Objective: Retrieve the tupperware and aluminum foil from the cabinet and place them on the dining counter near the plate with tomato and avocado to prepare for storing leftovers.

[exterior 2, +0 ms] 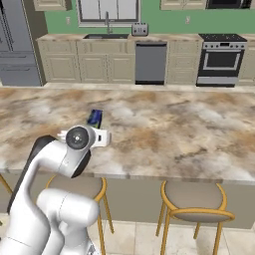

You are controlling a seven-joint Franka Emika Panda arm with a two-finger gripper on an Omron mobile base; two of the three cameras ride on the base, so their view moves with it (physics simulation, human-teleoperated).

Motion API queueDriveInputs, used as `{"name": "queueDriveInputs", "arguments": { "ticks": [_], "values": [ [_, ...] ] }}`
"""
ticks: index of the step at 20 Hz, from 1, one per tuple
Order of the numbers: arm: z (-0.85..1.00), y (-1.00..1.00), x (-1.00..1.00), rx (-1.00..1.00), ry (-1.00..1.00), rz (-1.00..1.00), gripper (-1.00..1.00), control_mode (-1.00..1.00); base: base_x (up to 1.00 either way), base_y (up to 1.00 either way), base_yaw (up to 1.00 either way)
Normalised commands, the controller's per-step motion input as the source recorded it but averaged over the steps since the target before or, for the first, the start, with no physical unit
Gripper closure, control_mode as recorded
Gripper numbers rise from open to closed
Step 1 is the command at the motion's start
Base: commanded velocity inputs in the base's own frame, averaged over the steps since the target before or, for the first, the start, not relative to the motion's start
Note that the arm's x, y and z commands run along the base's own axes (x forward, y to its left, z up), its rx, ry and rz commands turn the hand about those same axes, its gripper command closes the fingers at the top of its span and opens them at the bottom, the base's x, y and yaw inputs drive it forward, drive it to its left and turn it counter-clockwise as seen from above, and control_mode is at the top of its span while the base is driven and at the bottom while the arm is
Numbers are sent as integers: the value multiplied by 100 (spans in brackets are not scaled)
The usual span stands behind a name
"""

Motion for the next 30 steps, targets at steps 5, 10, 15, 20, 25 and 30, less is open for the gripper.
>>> {"name": "queueDriveInputs", "arguments": {
  "ticks": [5,10,15,20,25,30],
  "values": [
    [-46,0,40,0,22,0,100,-100,0,0,0],
    [-49,0,49,0,15,0,100,-100,0,0,0],
    [-44,0,51,0,2,0,100,-100,0,0,0],
    [-44,0,54,0,1,0,100,-100,0,0,0],
    [-52,0,48,0,1,0,100,-100,0,0,0],
    [-40,0,35,0,3,0,-100,-100,0,0,0]
  ]
}}
